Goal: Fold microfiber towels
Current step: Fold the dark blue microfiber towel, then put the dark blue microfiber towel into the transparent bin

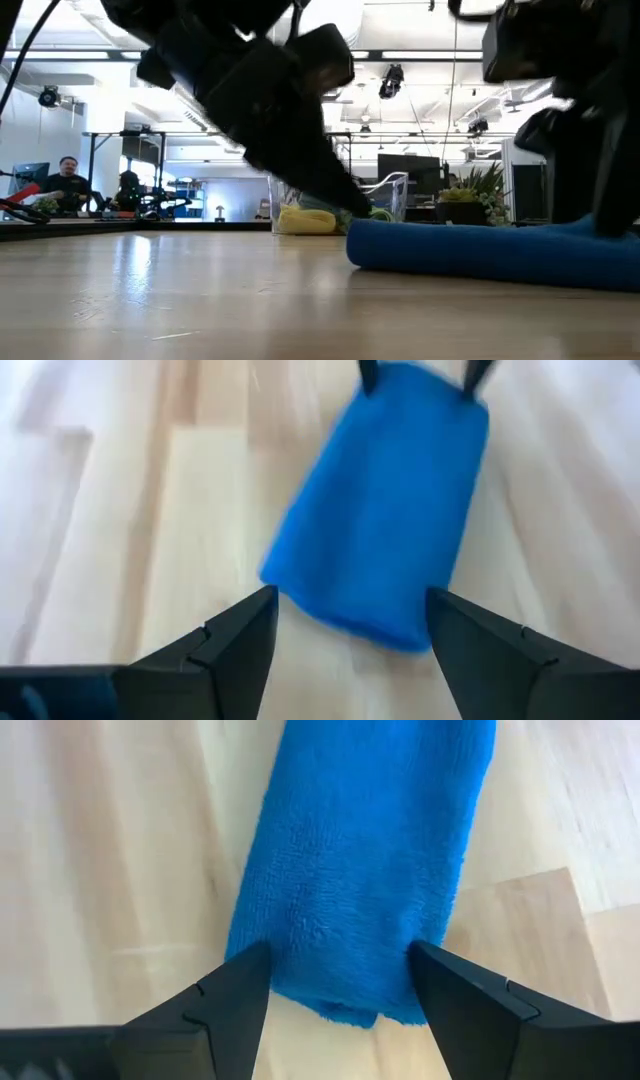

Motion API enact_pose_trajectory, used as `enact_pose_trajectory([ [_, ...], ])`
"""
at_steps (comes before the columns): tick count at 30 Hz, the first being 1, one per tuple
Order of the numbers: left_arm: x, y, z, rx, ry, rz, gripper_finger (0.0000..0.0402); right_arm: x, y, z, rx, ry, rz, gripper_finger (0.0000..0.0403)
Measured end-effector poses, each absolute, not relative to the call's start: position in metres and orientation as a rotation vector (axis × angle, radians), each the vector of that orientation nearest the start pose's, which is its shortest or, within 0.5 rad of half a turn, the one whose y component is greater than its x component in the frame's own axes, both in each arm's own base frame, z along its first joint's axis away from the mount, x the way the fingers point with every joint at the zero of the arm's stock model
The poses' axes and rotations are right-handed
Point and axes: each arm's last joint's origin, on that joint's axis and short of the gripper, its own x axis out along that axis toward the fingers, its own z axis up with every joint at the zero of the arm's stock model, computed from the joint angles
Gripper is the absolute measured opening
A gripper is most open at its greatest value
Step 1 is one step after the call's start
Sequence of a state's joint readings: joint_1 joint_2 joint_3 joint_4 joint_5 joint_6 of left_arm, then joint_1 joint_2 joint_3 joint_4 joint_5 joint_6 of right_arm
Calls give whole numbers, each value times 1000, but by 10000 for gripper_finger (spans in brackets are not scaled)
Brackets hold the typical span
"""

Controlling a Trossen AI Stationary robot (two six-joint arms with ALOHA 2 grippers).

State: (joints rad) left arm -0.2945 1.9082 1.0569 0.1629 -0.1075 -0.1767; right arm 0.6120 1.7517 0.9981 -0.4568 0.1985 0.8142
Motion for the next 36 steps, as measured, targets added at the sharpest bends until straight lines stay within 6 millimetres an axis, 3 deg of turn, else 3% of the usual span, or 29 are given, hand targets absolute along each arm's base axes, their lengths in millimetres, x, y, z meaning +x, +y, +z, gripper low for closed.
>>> enact_pose_trajectory([
  [9, 370, -103, 177, -64, 609, -99, 237, 248, 174, 188, 314, 1112, -138, 235],
  [12, 365, -98, 183, -225, 646, -35, 237, 236, 172, 204, 345, 1066, -178, 235],
  [17, 356, -86, 174, -526, 761, 70, 237, 212, 171, 216, 473, 931, -265, 235],
  [21, 356, -88, 173, -661, 783, 26, 237, 202, 176, 210, 697, 846, -255, 235],
  [28, 369, -75, 163, -643, 788, 46, 237, 210, 193, 182, 952, 730, -33, 235],
  [36, 382, -32, 170, -762, 700, 160, 237, 224, 190, 135, 1262, 861, -213, 235],
])
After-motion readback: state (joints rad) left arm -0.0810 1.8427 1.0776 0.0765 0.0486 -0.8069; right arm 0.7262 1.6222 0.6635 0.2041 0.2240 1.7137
